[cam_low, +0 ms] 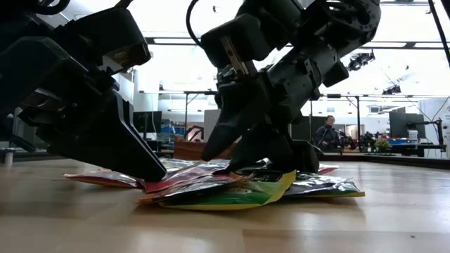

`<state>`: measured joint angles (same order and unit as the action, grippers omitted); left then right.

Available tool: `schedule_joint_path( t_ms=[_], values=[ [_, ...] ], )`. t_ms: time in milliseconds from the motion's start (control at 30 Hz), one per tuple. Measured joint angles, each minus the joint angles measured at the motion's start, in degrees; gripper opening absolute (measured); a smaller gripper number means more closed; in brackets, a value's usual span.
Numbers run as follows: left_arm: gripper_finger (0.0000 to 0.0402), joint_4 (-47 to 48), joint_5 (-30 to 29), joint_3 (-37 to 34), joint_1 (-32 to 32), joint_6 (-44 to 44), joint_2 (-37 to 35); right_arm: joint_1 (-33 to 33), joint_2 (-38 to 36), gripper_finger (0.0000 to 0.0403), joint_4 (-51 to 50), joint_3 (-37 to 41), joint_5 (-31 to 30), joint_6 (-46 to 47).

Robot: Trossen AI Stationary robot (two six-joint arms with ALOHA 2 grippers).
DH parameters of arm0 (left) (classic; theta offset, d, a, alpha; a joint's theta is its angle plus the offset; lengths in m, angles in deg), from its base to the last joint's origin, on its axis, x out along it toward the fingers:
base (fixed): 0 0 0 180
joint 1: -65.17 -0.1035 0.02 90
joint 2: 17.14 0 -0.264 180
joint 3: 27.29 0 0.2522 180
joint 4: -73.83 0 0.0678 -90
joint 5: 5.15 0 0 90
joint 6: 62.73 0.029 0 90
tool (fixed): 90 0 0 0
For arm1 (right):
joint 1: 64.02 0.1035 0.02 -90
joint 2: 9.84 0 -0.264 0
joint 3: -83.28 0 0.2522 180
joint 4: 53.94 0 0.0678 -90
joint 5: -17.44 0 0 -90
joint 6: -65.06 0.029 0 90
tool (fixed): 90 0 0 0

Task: Pick & Place Tea
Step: Put the orange tea bag into the right section of the wooden organizer

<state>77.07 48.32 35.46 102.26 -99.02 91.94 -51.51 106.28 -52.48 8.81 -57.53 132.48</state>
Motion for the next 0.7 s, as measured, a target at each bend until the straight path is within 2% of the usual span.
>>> schedule_joint_path(
  t_ms=[333,500,700],
  values=[
    [0.0067,0.0,0.5,0.0,0.0,0.0,0.0,-0.3,-0.1,0.0047,0.0,0.0,1.8,-0.6],
    [0.0067,0.0,0.8,0.0,0.0,0.0,0.0,-0.3,-0.1,0.0008,0.5,0.0,3.1,-1.8],
    [0.0067,0.0,0.9,0.0,0.0,0.0,0.0,-0.3,-0.4,0.0002,0.8,0.0,3.5,-2.4]
  ],
)
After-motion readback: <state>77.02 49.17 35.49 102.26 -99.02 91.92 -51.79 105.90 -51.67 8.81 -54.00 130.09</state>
